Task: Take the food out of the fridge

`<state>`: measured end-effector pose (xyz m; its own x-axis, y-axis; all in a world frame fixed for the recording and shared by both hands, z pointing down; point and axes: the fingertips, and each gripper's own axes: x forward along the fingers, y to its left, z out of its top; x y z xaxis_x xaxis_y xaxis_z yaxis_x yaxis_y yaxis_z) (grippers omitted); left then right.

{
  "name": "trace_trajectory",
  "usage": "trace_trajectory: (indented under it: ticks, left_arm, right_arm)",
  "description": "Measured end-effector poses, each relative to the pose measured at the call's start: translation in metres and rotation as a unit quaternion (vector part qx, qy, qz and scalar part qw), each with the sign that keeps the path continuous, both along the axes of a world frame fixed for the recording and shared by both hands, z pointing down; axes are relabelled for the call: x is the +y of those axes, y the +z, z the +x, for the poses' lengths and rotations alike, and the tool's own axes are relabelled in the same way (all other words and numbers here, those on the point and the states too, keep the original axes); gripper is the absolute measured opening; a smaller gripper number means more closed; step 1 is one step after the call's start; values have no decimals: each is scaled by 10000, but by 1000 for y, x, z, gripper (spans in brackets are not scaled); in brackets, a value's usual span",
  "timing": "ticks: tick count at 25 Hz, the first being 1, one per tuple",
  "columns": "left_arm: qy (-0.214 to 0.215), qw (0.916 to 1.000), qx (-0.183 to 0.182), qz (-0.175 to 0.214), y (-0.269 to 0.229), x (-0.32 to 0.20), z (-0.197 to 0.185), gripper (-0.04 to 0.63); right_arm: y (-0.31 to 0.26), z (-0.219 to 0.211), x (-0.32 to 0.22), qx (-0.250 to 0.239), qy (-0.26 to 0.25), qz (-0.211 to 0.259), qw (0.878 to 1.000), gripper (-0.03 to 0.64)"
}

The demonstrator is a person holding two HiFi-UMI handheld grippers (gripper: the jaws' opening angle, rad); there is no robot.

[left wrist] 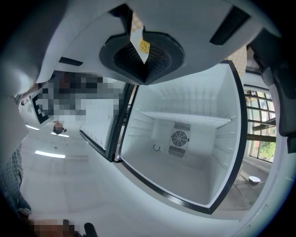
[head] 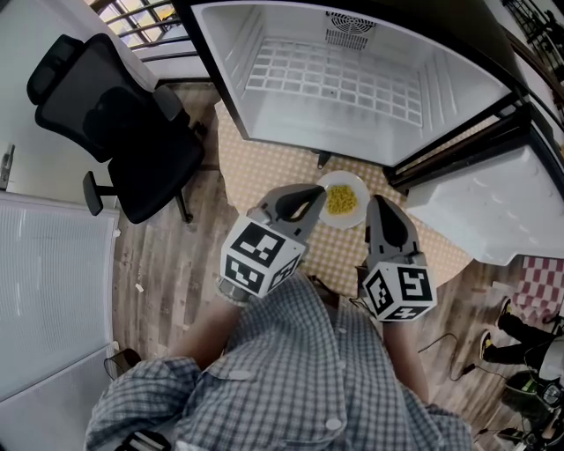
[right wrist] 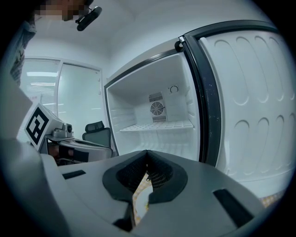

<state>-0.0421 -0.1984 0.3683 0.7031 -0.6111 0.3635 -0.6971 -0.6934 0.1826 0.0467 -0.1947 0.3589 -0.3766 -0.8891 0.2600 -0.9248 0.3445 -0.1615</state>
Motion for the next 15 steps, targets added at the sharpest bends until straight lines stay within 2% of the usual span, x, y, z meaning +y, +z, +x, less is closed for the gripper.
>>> trace_trajectory:
  ticks: [15]
  left_arm:
    - [69,10000,-10,-59,2,0,4,5]
  right_arm:
    - [4,4,3,7,34,-97,9999,9]
